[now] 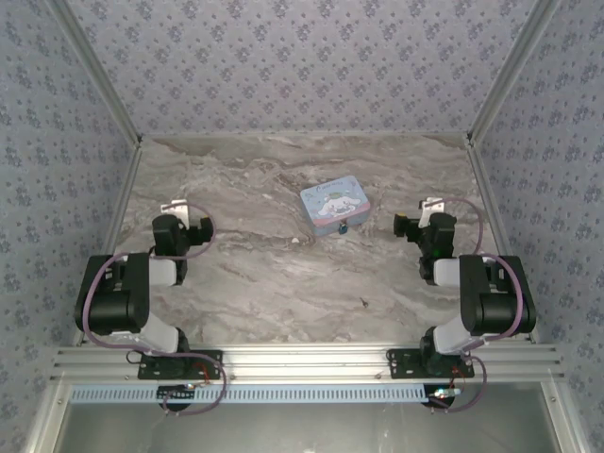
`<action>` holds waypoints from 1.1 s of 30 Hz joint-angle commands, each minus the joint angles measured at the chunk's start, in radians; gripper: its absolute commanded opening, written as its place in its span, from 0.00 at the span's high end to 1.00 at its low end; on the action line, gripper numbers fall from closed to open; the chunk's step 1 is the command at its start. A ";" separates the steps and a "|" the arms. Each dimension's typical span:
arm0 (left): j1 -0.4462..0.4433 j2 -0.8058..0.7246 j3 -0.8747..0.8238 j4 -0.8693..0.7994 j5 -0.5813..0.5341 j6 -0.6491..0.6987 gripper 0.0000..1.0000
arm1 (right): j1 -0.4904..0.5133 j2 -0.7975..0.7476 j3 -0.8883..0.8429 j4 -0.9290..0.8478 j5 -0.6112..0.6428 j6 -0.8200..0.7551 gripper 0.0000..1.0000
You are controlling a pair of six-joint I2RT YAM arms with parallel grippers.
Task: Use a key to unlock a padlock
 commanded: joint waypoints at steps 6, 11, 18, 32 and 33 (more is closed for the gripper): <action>-0.005 -0.001 0.023 0.026 -0.004 0.001 0.01 | 0.003 0.009 0.011 0.001 0.017 -0.005 0.00; -0.006 -0.001 0.023 0.025 -0.004 0.001 0.01 | 0.001 0.009 0.011 0.000 0.013 -0.003 0.00; -0.006 0.000 0.023 0.025 -0.004 -0.002 0.01 | 0.001 0.008 0.013 -0.002 0.009 -0.002 0.00; -0.054 -0.305 0.022 -0.194 -0.094 -0.009 0.01 | -0.007 -0.166 0.127 -0.349 -0.024 0.027 0.00; -0.054 -0.347 0.055 -0.281 -0.089 -0.052 0.01 | -0.006 -0.197 0.127 -0.383 -0.024 0.048 0.00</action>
